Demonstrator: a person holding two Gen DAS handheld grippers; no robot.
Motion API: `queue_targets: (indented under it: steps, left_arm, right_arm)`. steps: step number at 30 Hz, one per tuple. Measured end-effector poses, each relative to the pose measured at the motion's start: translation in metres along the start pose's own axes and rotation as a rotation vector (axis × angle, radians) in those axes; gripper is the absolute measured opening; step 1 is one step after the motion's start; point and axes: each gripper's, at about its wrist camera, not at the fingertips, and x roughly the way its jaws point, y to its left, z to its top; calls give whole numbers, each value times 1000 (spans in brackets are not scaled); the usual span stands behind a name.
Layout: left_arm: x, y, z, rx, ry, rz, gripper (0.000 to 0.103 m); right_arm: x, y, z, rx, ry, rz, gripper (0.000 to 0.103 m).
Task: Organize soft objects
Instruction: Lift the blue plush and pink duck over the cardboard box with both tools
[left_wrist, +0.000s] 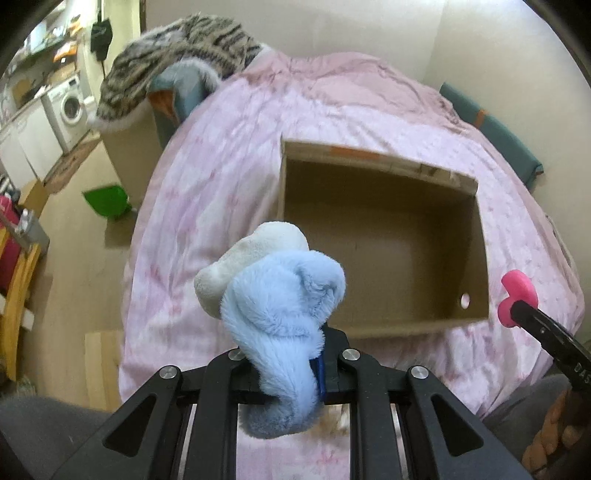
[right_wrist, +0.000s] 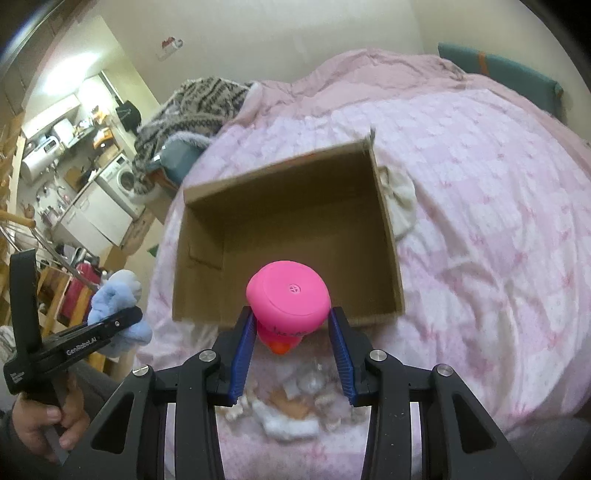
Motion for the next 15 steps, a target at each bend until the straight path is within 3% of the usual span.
queue_targets:
  steps: [8,15]
  left_arm:
    - [22,-18,29,31,-60,-24,16]
    - [66,-20,18,44,-66,19,16]
  right_arm:
    - [19,-5,35,-7,-57,4,42]
    - [58,-16,20,8,22,-46,42]
